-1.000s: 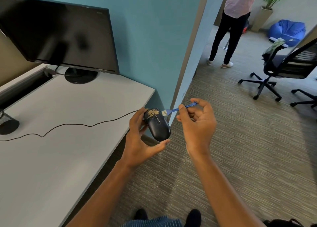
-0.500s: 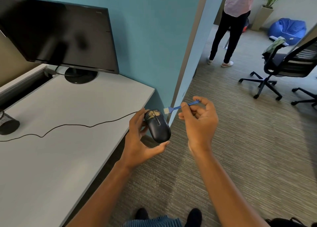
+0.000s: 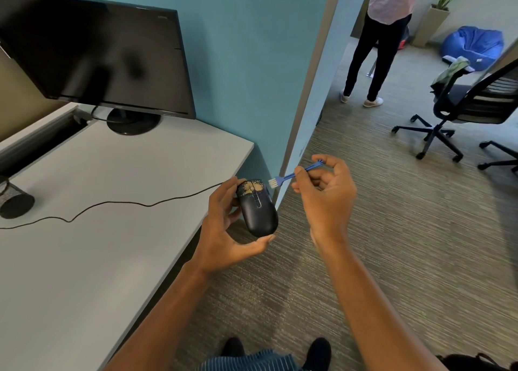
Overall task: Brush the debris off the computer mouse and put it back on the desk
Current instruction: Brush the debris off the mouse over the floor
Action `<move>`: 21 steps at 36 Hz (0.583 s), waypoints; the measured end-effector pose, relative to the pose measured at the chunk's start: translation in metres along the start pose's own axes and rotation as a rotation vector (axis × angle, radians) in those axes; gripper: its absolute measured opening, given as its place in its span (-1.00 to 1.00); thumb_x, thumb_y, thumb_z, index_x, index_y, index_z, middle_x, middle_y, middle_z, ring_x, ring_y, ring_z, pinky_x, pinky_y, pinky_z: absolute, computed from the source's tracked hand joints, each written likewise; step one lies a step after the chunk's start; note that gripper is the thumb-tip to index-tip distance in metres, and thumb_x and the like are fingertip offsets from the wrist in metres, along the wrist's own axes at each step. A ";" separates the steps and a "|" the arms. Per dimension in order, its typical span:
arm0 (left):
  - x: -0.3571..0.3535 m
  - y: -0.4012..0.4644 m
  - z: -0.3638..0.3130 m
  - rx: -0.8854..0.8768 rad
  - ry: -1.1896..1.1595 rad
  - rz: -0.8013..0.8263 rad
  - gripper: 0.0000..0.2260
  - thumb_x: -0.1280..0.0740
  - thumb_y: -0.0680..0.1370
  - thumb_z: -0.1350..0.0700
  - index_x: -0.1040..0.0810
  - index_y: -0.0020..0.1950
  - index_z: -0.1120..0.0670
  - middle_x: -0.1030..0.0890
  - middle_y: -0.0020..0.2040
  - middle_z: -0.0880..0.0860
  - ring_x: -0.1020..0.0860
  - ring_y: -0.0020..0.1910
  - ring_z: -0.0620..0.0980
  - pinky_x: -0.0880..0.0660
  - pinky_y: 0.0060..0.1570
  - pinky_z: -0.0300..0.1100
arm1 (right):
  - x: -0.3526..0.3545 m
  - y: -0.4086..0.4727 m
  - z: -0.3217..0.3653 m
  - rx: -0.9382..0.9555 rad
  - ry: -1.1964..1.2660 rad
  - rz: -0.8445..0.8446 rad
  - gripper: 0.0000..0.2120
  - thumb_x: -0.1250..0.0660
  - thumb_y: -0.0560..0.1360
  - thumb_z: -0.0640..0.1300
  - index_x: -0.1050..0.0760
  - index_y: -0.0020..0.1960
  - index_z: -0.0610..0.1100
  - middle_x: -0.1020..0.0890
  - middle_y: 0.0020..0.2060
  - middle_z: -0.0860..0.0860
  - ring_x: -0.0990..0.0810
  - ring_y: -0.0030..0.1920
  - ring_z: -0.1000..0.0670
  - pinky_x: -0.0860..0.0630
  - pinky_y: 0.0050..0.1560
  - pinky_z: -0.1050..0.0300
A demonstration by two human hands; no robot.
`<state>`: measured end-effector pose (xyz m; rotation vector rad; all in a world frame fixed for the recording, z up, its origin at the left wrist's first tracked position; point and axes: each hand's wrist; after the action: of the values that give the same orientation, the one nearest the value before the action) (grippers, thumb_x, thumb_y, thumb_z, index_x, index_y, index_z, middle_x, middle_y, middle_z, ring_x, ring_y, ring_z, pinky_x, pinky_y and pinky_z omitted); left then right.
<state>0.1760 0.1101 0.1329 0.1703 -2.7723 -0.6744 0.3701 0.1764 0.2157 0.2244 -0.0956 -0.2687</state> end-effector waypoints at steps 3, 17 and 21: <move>0.003 -0.001 -0.001 -0.015 -0.007 0.005 0.10 -0.78 0.40 -0.11 -0.26 0.74 0.20 -0.24 0.74 -0.23 -0.41 0.70 -0.15 -0.59 0.48 -0.22 | 0.001 0.001 0.001 -0.022 0.062 0.027 -0.70 -0.57 0.60 -0.24 -0.59 0.26 -0.02 -0.81 -0.15 -0.07 -0.83 -0.22 -0.07 -0.79 -0.10 0.00; 0.014 -0.004 -0.004 -0.057 -0.037 0.009 0.08 -0.81 0.36 0.06 -0.29 0.73 0.23 -0.28 0.72 -0.18 -0.39 0.71 -0.09 -0.62 0.46 -0.16 | -0.003 0.001 0.004 -0.061 0.103 0.119 -0.70 -0.59 0.59 -0.21 -0.60 0.25 -0.04 -0.81 -0.18 -0.10 -0.82 -0.25 -0.10 -0.78 -0.14 0.03; 0.016 -0.005 -0.006 -0.048 -0.036 0.012 0.07 -0.80 0.39 -0.01 -0.28 0.75 0.15 -0.28 0.73 -0.17 -0.38 0.72 -0.08 -0.62 0.47 -0.14 | -0.005 0.000 0.002 -0.036 0.050 0.050 -0.71 -0.57 0.60 -0.24 -0.59 0.23 -0.01 -0.81 -0.18 -0.07 -0.82 -0.26 -0.07 -0.79 -0.13 0.01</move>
<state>0.1625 0.1004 0.1396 0.1322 -2.7864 -0.7468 0.3649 0.1777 0.2174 0.1926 -0.0469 -0.2150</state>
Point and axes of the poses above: each hand's wrist, its own y-axis towards the middle knuckle, its own x-axis out of the back of the hand, z = x × y
